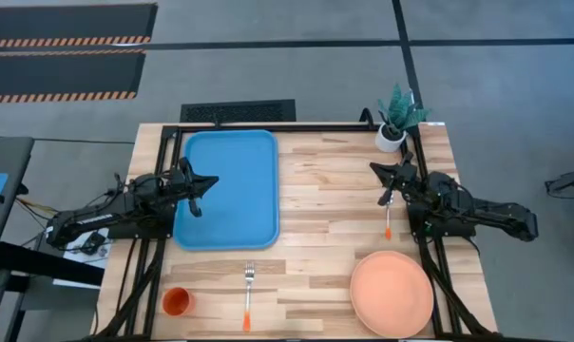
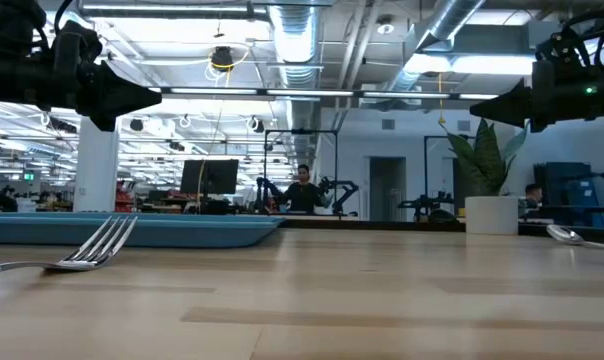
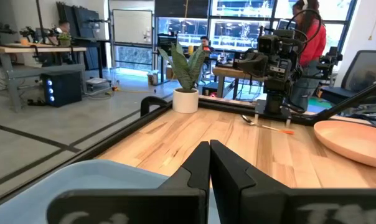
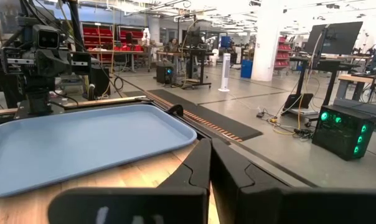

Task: Pick and place plate/cup/fork/spoon on tray

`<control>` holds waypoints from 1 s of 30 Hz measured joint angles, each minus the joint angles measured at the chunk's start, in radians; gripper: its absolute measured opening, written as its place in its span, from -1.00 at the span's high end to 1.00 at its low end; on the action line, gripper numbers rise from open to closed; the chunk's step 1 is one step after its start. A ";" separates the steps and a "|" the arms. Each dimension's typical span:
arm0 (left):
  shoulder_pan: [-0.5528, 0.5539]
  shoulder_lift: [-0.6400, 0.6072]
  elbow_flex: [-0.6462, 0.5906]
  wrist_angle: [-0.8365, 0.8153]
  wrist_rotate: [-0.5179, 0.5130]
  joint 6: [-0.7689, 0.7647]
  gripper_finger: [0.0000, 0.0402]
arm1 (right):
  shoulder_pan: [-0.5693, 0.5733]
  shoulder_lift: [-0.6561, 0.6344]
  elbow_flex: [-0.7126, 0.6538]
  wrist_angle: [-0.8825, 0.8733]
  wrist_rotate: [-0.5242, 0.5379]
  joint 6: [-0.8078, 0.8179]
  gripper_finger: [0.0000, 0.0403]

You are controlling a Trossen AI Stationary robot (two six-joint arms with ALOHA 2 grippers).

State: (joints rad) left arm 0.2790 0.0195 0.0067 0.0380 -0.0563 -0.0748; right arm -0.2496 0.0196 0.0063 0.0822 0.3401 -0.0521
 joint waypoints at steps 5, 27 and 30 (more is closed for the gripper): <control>0.000 0.000 0.000 0.000 0.000 0.000 1.00 | 0.000 0.000 0.000 0.000 0.000 0.000 0.86; 0.000 0.000 0.000 0.000 0.000 0.000 1.00 | -0.008 -0.001 0.000 0.094 0.014 0.195 0.87; 0.000 0.000 0.000 0.000 0.000 0.000 1.00 | -0.022 0.000 0.000 0.118 0.026 0.135 0.86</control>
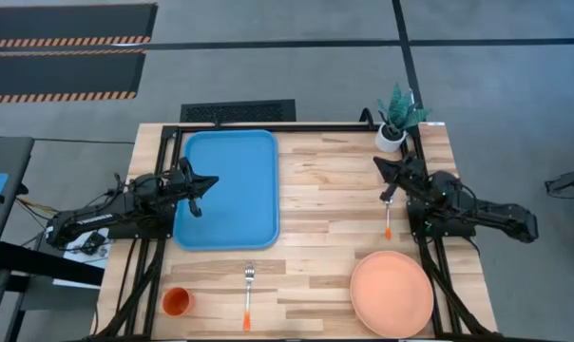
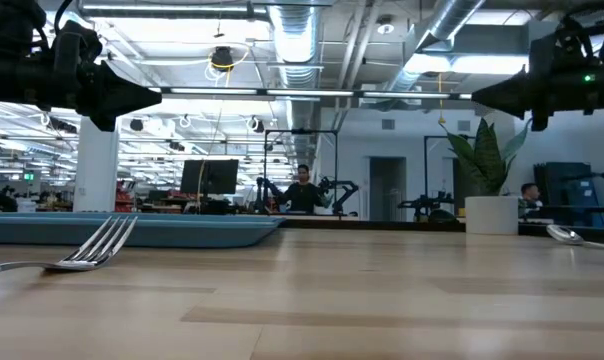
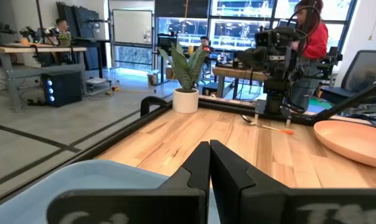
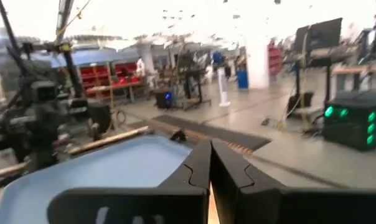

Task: Pick and place plate/cup/fork/spoon on tray
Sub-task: Move the blue tray to the center of the table

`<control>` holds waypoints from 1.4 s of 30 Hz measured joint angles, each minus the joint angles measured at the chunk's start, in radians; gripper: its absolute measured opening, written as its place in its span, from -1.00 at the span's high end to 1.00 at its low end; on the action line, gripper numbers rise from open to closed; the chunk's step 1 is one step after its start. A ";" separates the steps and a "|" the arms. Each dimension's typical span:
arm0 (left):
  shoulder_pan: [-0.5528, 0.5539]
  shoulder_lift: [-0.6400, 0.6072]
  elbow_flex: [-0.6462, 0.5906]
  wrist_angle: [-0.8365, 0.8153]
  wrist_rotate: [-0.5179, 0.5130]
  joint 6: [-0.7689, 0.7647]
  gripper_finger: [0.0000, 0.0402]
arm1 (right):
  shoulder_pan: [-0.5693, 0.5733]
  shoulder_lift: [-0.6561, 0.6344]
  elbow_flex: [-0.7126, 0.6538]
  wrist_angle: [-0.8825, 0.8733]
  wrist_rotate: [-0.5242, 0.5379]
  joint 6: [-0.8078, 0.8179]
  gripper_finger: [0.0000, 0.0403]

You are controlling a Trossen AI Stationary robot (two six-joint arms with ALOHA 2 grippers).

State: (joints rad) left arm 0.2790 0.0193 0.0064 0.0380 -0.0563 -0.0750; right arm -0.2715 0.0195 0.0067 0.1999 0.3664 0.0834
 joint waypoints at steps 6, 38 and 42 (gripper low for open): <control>0.000 0.000 0.000 0.000 0.000 0.000 1.00 | -0.009 0.000 0.000 0.045 -0.014 0.023 0.85; 0.000 0.000 0.000 0.000 0.000 0.000 1.00 | 0.104 1.372 0.820 -0.061 -0.304 0.018 0.99; 0.000 0.000 0.000 0.000 0.000 0.000 1.00 | 0.108 1.510 0.900 -0.065 -0.378 0.078 0.99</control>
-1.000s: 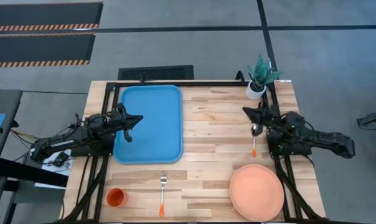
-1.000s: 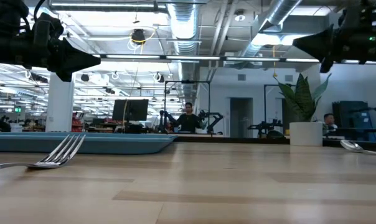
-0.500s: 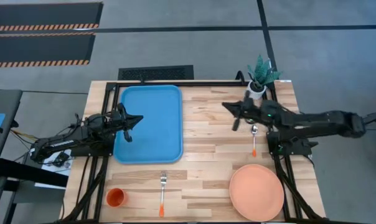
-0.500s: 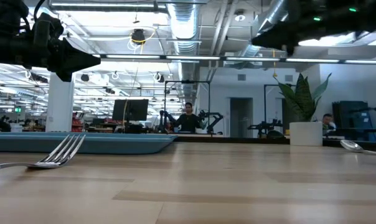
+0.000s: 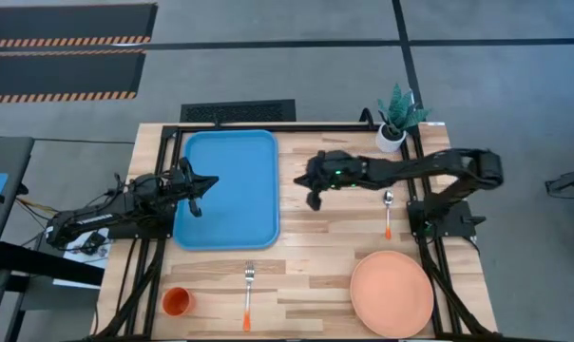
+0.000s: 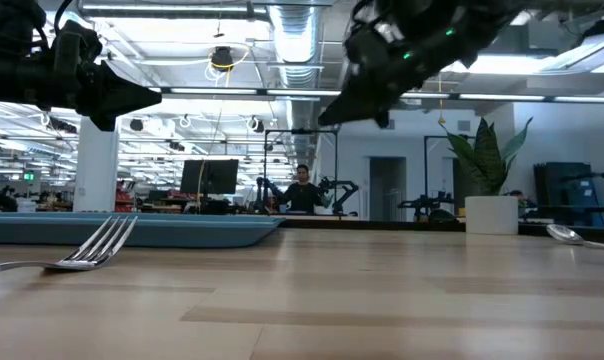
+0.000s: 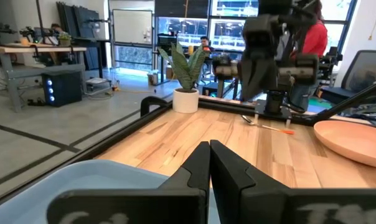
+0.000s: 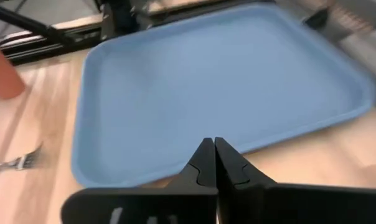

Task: Pick and place plate/cup/fork/spoon on tray
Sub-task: Move the blue tray to the center of the table

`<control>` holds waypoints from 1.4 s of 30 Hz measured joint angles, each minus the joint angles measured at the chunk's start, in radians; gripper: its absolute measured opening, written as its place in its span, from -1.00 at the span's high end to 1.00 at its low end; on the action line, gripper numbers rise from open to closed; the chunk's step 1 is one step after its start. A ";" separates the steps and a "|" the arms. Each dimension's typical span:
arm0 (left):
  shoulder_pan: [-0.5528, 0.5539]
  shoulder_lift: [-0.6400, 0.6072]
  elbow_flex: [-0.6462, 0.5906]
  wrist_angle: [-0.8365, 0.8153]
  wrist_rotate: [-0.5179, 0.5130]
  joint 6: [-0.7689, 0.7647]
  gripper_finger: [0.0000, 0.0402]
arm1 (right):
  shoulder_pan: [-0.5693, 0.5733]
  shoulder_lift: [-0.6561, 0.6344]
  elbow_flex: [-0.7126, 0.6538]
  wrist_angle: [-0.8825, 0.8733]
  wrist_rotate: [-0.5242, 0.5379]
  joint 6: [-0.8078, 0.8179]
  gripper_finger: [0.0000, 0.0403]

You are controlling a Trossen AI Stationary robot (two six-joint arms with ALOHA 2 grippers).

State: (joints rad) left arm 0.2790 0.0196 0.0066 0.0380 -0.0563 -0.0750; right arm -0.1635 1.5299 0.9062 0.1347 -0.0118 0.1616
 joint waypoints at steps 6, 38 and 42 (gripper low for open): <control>0.000 0.000 0.000 -0.001 0.000 0.000 1.00 | -0.001 0.140 0.065 -0.002 -0.022 0.099 0.99; 0.000 0.000 0.000 0.000 -0.002 0.000 1.00 | 0.048 0.276 0.106 -0.063 0.295 0.666 0.40; 0.000 0.000 0.000 0.000 -0.003 0.000 1.00 | 0.040 0.299 0.128 -0.055 0.301 0.704 0.21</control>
State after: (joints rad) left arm 0.2790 0.0196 0.0063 0.0383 -0.0589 -0.0750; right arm -0.1231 1.8292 1.0340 0.0801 0.2891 0.8658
